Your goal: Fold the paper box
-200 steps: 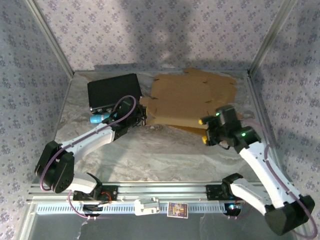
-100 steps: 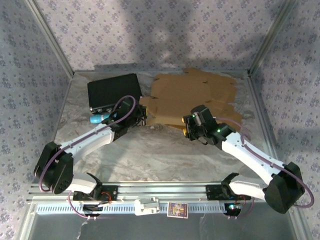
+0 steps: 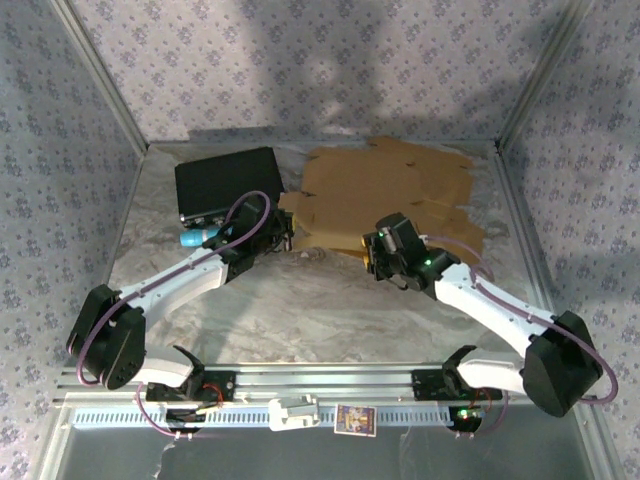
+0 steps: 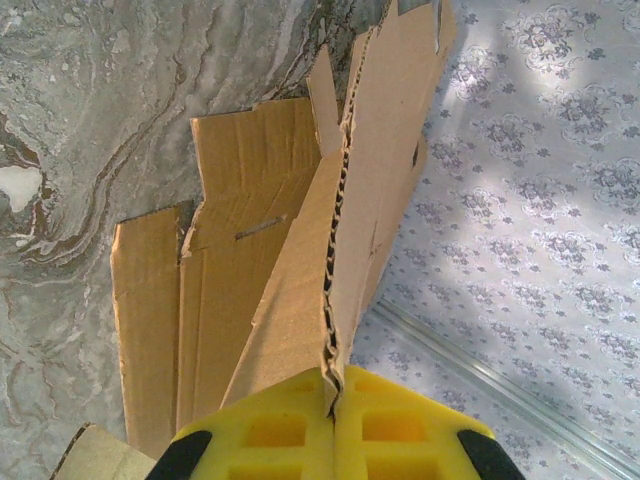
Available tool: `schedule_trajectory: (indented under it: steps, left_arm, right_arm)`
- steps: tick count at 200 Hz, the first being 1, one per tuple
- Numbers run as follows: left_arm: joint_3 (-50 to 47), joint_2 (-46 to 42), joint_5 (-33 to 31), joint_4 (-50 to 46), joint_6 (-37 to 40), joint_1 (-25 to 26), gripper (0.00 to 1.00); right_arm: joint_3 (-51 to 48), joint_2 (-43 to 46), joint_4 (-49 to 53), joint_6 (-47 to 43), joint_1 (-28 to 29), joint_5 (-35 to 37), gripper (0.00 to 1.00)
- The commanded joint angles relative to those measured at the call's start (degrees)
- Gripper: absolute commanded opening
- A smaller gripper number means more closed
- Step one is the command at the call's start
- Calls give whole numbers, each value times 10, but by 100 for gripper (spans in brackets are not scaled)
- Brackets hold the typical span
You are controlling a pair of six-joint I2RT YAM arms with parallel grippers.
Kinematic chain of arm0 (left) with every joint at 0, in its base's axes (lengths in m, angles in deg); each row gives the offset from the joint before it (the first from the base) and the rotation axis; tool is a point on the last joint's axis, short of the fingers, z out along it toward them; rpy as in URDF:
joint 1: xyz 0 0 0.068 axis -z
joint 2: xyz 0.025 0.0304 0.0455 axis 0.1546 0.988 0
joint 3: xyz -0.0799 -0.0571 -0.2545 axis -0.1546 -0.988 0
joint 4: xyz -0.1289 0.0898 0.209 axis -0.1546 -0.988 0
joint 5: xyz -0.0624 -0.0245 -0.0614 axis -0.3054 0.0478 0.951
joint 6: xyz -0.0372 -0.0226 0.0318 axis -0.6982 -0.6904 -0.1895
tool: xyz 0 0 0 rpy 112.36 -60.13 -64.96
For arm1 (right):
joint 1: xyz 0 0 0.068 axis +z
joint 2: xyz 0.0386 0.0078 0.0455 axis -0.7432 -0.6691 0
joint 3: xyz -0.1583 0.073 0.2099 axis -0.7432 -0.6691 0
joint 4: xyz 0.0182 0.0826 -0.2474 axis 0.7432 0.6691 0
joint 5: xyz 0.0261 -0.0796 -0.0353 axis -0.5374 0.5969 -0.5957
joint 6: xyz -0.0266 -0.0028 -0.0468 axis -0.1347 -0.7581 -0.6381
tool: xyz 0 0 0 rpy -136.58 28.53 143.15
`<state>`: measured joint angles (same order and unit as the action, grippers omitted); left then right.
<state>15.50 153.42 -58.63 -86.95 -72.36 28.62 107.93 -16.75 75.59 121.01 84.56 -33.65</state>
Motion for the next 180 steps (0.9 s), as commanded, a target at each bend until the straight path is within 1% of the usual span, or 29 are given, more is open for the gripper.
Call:
schedule_trajectory:
  steps: [1, 13, 41, 54, 58, 67, 80, 89, 99, 115, 130, 141, 149, 180]
  left_arm:
    - [-1, -21, 5, 13, -12, 4, 0]
    - [-1, -22, 5, 13, -13, 4, 0]
    - [1, -28, 3, -3, -7, 4, 0]
    - [14, -28, 14, -21, 11, 0, 0]
    - [18, -28, 20, -24, 22, -3, 3]
    - [35, -27, 33, -36, 53, -13, 22]
    - [68, -28, 51, -70, 110, -29, 41]
    - [97, -30, 59, -103, 151, -40, 52]
    - [127, -32, 64, -130, 192, -52, 59]
    - [172, -34, 74, -177, 250, -73, 65]
    - [215, -35, 76, -230, 299, -90, 69]
    - [247, -33, 74, -277, 327, -103, 69]
    - [264, -32, 70, -295, 347, -112, 69]
    - [309, -37, 43, -318, 413, -134, 67]
  right_arm:
    - [8, -12, -24, -5, -6, 17, 31]
    - [10, -17, -29, -4, -6, 16, 24]
    - [29, -14, -21, -14, -12, 30, 0]
    - [57, -13, -8, -37, -24, 36, 0]
    - [68, -14, -5, -46, -28, 36, 0]
    - [93, -18, -1, -67, -41, 32, 0]
    - [136, -26, 11, -103, -62, 26, 0]
    - [167, -34, 17, -132, -75, 20, 0]
    - [202, -45, 23, -161, -93, 8, 0]
    - [265, -62, 29, -201, -116, -9, 0]
    - [323, -85, 44, -235, -134, -34, 0]
    - [360, -99, 50, -257, -143, -48, 0]
    - [387, -105, 59, -270, -146, -53, 0]
    - [469, -106, 87, -314, -154, -66, 0]
